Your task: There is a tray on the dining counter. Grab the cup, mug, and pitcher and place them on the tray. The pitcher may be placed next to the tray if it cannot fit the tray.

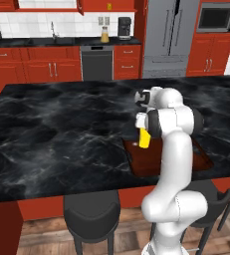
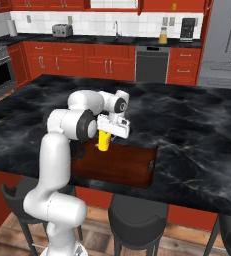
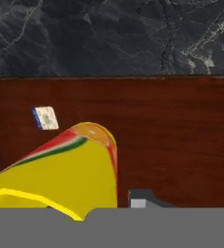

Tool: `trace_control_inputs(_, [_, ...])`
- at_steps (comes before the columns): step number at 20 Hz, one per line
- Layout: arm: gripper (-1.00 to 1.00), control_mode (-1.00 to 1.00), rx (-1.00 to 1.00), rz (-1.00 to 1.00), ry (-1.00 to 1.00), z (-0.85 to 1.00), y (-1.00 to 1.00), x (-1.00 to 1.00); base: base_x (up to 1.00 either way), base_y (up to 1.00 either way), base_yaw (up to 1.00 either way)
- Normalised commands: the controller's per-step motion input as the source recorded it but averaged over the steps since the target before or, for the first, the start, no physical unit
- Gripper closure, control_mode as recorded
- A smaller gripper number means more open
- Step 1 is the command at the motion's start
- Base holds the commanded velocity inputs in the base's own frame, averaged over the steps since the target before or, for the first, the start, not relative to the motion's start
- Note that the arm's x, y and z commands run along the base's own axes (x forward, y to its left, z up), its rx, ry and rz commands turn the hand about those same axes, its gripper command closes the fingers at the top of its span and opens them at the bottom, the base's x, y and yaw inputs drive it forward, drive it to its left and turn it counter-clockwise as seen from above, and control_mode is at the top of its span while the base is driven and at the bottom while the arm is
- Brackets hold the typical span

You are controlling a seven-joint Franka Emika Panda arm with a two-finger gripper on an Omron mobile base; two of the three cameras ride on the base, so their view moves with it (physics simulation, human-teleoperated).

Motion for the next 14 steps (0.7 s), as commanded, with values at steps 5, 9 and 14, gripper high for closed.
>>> trace_control_inputs(5, [-1.00,-1.00,0.04,0.15,-0.10,-0.14,0.13,-0.49,0.00,0.00,0.00])
trace_control_inputs(9, [-1.00,-1.00,0.00,0.16,-0.13,0.05,0.36,-0.61,0.00,0.00,0.00])
trace_control_inputs(14, [-1.00,-1.00,0.00,0.13,-0.25,0.36,0.32,-0.77,0.00,0.00,0.00])
